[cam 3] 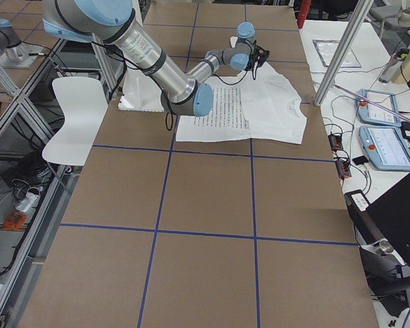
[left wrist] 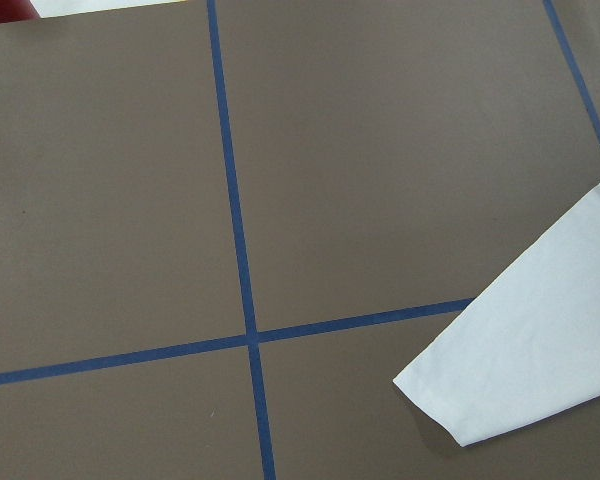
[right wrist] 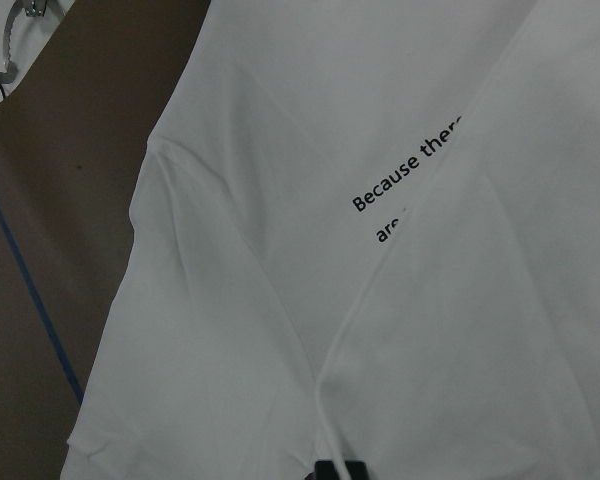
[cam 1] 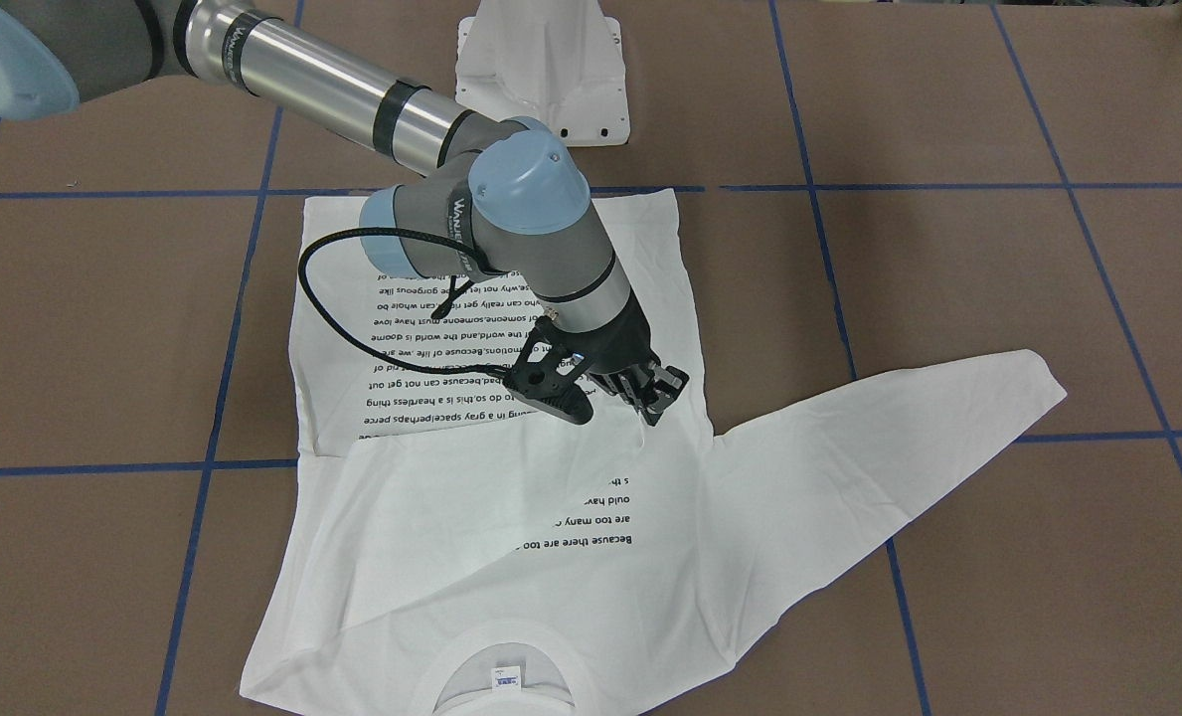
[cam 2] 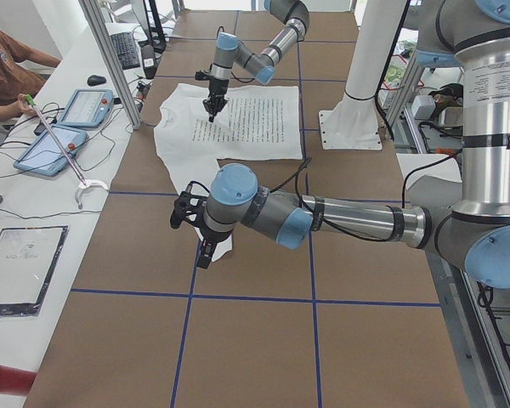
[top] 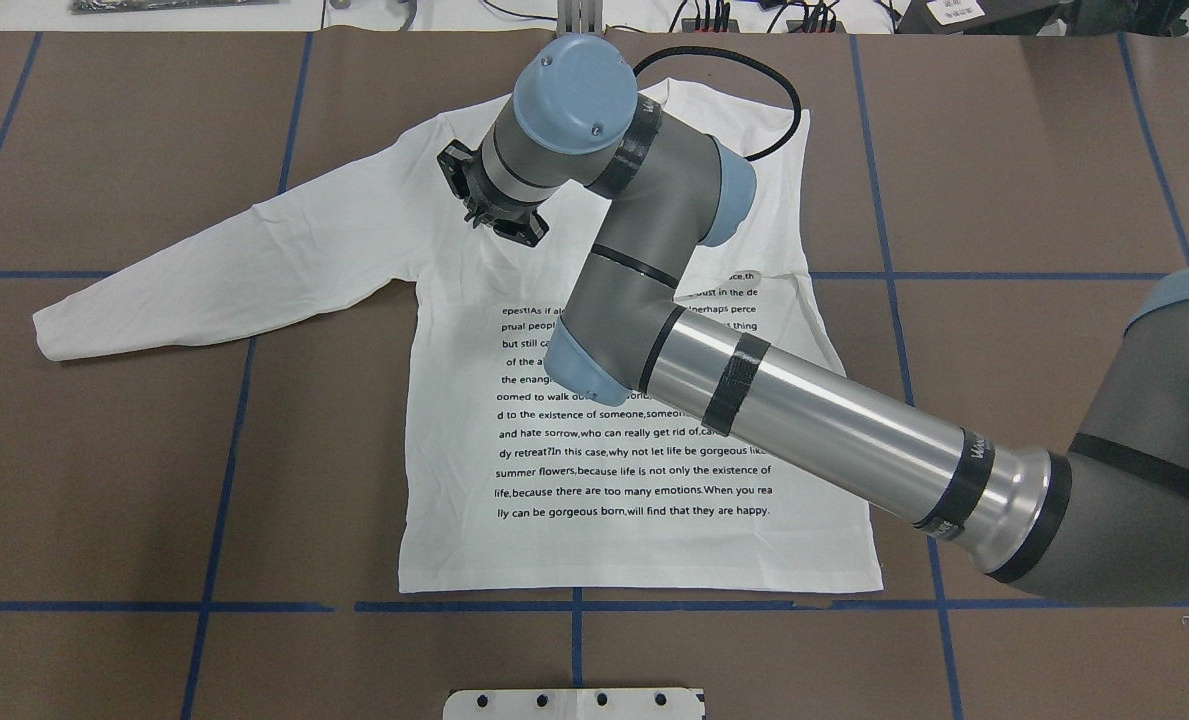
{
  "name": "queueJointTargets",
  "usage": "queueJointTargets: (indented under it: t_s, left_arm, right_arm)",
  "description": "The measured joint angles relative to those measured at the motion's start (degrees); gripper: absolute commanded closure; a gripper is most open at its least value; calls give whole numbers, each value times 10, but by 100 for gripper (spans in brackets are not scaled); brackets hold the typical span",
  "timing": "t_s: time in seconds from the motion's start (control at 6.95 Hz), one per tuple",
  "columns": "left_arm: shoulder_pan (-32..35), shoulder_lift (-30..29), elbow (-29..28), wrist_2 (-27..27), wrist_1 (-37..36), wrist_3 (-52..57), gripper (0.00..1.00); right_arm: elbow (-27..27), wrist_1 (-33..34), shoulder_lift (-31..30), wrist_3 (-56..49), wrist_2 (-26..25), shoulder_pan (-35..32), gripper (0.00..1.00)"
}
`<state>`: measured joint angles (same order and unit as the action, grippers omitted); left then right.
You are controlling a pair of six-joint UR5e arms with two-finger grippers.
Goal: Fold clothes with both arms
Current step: 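Reach the right gripper across to the sleeve nearest the left arm, then grasp the sleeve with the right gripper and fold it across the shirt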
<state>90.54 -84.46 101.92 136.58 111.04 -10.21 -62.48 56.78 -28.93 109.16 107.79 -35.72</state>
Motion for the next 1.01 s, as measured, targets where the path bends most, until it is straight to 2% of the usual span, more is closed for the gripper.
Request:
queueJointTargets:
  t_s: [1.01]
  left_arm:
    - [-1, -1, 3, 1, 11, -1, 0]
  right_arm:
    - [15, -2, 21, 13, -21, 9, 90]
